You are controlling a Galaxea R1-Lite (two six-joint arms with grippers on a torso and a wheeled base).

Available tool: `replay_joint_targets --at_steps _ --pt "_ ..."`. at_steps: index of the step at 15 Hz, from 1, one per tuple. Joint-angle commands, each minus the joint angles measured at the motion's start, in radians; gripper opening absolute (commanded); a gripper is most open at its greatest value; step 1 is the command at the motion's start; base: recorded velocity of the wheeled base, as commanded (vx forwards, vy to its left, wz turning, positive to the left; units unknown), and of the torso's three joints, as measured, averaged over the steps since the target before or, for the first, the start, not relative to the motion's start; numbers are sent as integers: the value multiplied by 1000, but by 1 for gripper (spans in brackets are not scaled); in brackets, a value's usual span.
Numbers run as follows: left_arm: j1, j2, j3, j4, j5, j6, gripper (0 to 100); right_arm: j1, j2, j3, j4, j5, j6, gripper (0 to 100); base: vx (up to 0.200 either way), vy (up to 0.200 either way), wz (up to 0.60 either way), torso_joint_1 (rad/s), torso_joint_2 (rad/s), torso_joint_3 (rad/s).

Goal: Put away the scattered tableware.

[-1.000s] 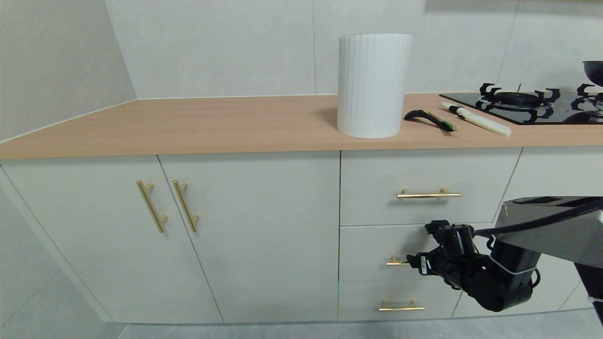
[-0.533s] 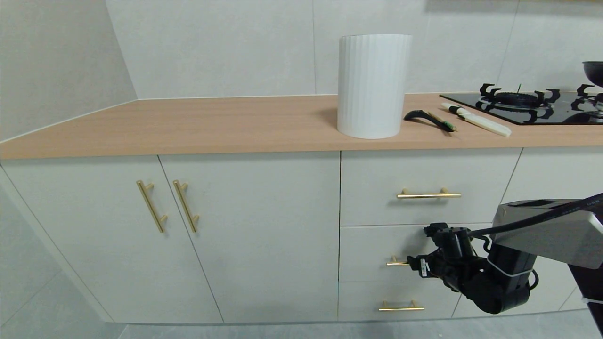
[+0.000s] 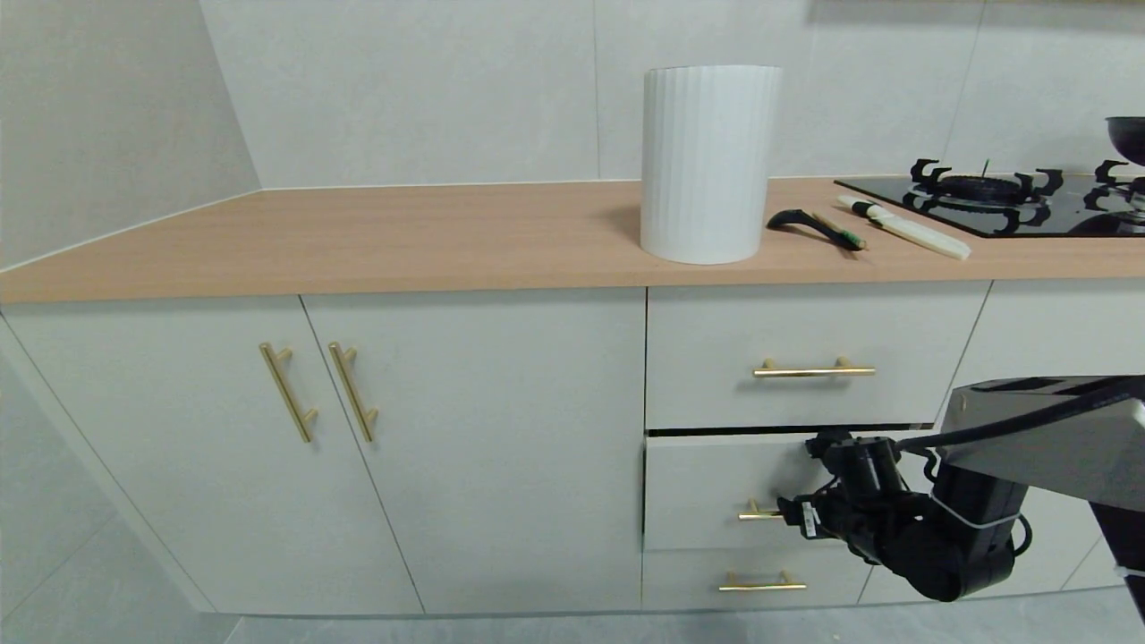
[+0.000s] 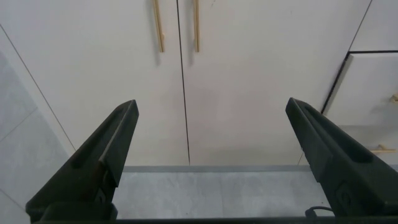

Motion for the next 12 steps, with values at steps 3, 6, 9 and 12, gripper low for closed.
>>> replay_joint_targets --at_steps 3,6,9,12 --pt "0 0 0 0 0 1 100 72 -280 57 334 32 -21 100 0 0 0 0 0 0" --pt "0 0 0 0 0 1 100 140 -625 40 678 97 -19 100 0 0 0 0 0 0" --pt "0 0 0 0 0 1 100 183 -792 22 767 99 -16 100 0 0 0 0 0 0" --pt "0 0 0 0 0 1 100 186 -791 11 756 91 1 100 0 0 0 0 0 0"
